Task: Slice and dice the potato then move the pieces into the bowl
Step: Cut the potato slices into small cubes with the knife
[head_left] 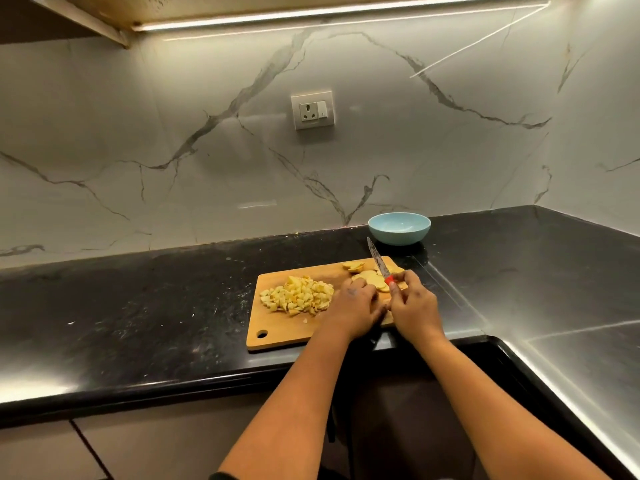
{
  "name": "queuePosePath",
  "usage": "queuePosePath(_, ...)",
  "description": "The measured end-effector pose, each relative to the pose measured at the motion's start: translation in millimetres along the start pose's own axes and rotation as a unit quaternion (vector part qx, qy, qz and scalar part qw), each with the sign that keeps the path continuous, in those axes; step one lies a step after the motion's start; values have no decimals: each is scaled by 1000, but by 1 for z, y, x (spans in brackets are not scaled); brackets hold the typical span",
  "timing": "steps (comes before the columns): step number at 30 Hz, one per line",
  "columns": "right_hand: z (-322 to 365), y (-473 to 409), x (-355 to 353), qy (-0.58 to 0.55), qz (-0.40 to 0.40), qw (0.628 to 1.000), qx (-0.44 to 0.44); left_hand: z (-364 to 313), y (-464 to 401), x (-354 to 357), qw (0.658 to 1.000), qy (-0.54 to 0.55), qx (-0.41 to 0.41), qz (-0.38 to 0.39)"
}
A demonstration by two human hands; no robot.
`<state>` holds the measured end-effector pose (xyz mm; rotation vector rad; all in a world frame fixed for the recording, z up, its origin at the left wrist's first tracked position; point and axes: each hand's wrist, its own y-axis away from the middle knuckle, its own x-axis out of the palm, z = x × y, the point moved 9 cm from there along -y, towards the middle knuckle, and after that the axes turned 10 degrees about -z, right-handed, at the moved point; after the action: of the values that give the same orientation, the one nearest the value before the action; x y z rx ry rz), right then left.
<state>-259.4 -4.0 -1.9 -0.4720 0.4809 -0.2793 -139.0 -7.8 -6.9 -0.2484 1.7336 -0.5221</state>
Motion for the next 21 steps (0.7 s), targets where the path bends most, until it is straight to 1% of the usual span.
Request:
queuePosePath(4,0,2,-2,-21,-21,999,-23,13,-11,-4,1000,-13,-16,-14)
queuePosePath(9,-3,0,0,-23,-17,999,-34,35,-16,-16,992,-123,-17,-30)
queuePosePath(12,-4,-2,1,-28,-14,999,-31,49,-15,-25,985,-161,-49,-46)
queuePosePath(14,-5,-2,0,-30,-15,999,-31,61,-12,-34,980,-158,-92,-75)
queuePosePath(17,-5,-2,1,-34,-13,999,-31,79,-8,-49,974,-99,-165,-123)
queuePosePath(19,-5,-2,2,-35,-13,999,-32,85,-7,-55,971,-63,-187,-138)
queuePosePath(21,-6,-1,2,-40,-15,999,-34,85,-9,-58,971,-53,-186,-138)
